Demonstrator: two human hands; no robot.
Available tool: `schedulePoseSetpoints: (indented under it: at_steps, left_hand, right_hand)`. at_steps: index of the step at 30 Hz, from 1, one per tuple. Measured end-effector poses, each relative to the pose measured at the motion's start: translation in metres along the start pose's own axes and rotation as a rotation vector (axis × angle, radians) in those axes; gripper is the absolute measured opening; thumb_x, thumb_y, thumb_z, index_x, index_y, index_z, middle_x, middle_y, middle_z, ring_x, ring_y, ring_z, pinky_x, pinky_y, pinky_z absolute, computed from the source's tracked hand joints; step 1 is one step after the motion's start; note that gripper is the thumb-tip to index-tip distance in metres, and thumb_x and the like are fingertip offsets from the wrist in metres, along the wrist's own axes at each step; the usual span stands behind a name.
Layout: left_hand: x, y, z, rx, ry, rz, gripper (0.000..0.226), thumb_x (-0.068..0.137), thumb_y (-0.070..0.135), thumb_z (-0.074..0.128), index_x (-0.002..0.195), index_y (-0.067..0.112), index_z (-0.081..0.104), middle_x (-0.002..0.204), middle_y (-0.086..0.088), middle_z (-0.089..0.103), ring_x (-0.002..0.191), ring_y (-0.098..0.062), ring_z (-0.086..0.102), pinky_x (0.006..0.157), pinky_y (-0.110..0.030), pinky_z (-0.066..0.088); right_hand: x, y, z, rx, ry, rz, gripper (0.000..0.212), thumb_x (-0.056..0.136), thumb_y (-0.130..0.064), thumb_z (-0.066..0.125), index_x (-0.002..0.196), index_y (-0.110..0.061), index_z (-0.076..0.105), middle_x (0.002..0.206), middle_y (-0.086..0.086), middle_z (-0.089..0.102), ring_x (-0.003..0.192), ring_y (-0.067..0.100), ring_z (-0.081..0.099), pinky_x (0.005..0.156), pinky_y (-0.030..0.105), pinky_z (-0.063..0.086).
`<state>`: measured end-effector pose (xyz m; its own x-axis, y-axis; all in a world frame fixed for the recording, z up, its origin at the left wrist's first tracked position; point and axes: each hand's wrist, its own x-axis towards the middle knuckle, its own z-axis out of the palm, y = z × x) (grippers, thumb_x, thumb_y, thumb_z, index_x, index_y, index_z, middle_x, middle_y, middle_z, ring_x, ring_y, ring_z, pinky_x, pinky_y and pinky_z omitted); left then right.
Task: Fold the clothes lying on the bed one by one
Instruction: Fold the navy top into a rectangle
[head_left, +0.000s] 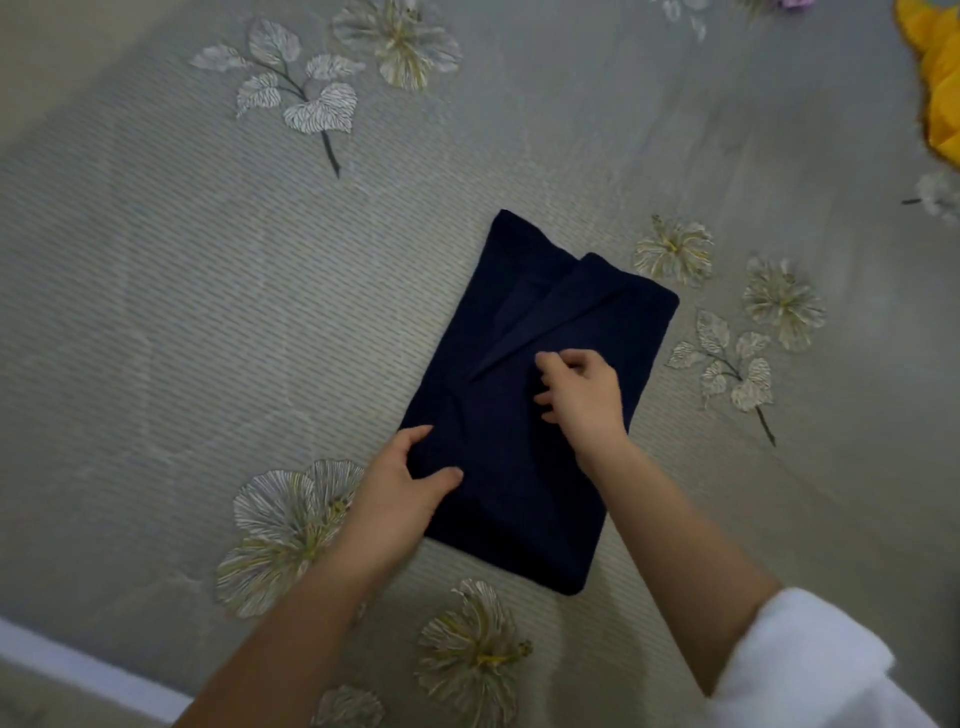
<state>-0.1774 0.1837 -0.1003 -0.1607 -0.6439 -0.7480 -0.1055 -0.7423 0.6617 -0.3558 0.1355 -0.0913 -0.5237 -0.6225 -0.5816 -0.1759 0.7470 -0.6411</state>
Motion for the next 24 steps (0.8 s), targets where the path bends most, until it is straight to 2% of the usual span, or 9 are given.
schedulePoseSetpoints:
  at_steps: [3, 7, 9, 11, 13, 16, 19, 21, 24]
  left_hand:
    - [0.004, -0.001, -0.004, 0.065, -0.01, 0.05, 0.044, 0.089, 0.007, 0.063, 0.129, 0.021, 0.05, 0.1, 0.018, 0.059, 0.088, 0.003, 0.06, 0.064, -0.008, 0.05]
    - [0.009, -0.002, -0.016, 0.129, -0.092, 0.046, 0.037, 0.088, 0.005, 0.063, 0.109, 0.034, 0.056, 0.112, 0.016, 0.061, 0.114, -0.009, 0.056, 0.098, -0.032, 0.049]
    - [0.009, 0.002, -0.022, 0.123, -0.132, 0.042, 0.037, 0.087, 0.002, 0.063, 0.103, 0.034, 0.058, 0.112, 0.012, 0.064, 0.115, -0.011, 0.057, 0.099, -0.033, 0.048]
    - [0.01, 0.005, -0.028, 0.063, -0.147, 0.026, 0.036, 0.086, -0.002, 0.062, 0.106, 0.028, 0.06, 0.111, 0.007, 0.066, 0.107, -0.01, 0.062, 0.093, -0.028, 0.052]
    - [0.01, 0.003, -0.034, 0.022, -0.146, 0.012, 0.037, 0.086, -0.005, 0.061, 0.111, 0.021, 0.062, 0.111, 0.003, 0.068, 0.103, -0.012, 0.064, 0.09, -0.029, 0.053]
    - [0.012, -0.004, -0.043, 0.037, -0.128, 0.017, 0.036, 0.085, -0.006, 0.061, 0.112, 0.019, 0.063, 0.111, 0.003, 0.068, 0.105, -0.013, 0.064, 0.093, -0.033, 0.052]
    - [0.012, -0.007, -0.047, 0.059, -0.104, 0.035, 0.036, 0.085, -0.006, 0.062, 0.109, 0.021, 0.063, 0.108, 0.007, 0.069, 0.102, -0.007, 0.064, 0.092, -0.026, 0.051]
    - [0.013, -0.013, -0.05, 0.149, -0.036, 0.061, 0.032, 0.085, 0.001, 0.066, 0.103, 0.027, 0.063, 0.101, 0.011, 0.069, 0.095, -0.001, 0.064, 0.086, -0.02, 0.05]
    - [0.007, -0.02, -0.052, 0.453, 0.182, 0.094, 0.023, 0.08, 0.027, 0.073, 0.097, 0.028, 0.057, 0.086, 0.009, 0.061, 0.076, -0.004, 0.058, 0.066, -0.019, 0.044]
  right_hand:
    - [0.027, -0.02, 0.002, 0.101, 0.088, 0.027, 0.064, 0.085, -0.038, 0.067, 0.135, -0.008, 0.04, 0.096, -0.002, 0.058, 0.089, 0.017, 0.062, 0.076, 0.034, 0.056]
    - [0.063, -0.054, 0.009, 0.301, 0.201, 0.071, 0.076, 0.081, -0.014, 0.071, 0.143, -0.009, 0.028, 0.112, 0.013, 0.059, 0.077, 0.015, 0.059, 0.05, 0.022, 0.049]
    - [0.073, -0.067, 0.012, 0.237, 0.238, -0.032, 0.074, 0.079, -0.005, 0.067, 0.142, -0.013, 0.029, 0.114, 0.014, 0.058, 0.081, 0.017, 0.059, 0.058, 0.023, 0.051]
    - [0.076, -0.081, 0.018, 0.078, 0.203, -0.195, 0.072, 0.08, -0.004, 0.065, 0.142, -0.017, 0.032, 0.102, 0.004, 0.056, 0.081, 0.012, 0.056, 0.07, 0.025, 0.053]
    - [0.078, -0.092, 0.025, -0.054, 0.092, -0.307, 0.068, 0.081, -0.001, 0.064, 0.14, -0.017, 0.035, 0.087, -0.003, 0.05, 0.077, 0.009, 0.054, 0.076, 0.027, 0.055]
    - [0.081, -0.097, 0.035, -0.125, -0.086, -0.305, 0.071, 0.082, 0.002, 0.064, 0.144, -0.014, 0.032, 0.083, -0.003, 0.054, 0.082, 0.011, 0.058, 0.083, 0.031, 0.055]
    - [0.084, -0.092, 0.037, -0.162, -0.251, -0.293, 0.076, 0.085, -0.002, 0.064, 0.149, -0.013, 0.025, 0.098, -0.004, 0.066, 0.096, 0.007, 0.062, 0.089, 0.026, 0.051]
    - [0.087, -0.088, 0.033, -0.225, -0.289, -0.316, 0.067, 0.087, -0.002, 0.061, 0.147, -0.013, 0.032, 0.113, -0.002, 0.065, 0.104, 0.007, 0.06, 0.092, 0.026, 0.05]
    - [0.098, -0.085, 0.021, -0.399, -0.072, -0.43, 0.061, 0.082, 0.005, 0.054, 0.14, -0.012, 0.044, 0.124, 0.0, 0.056, 0.112, 0.012, 0.053, 0.1, 0.028, 0.045]
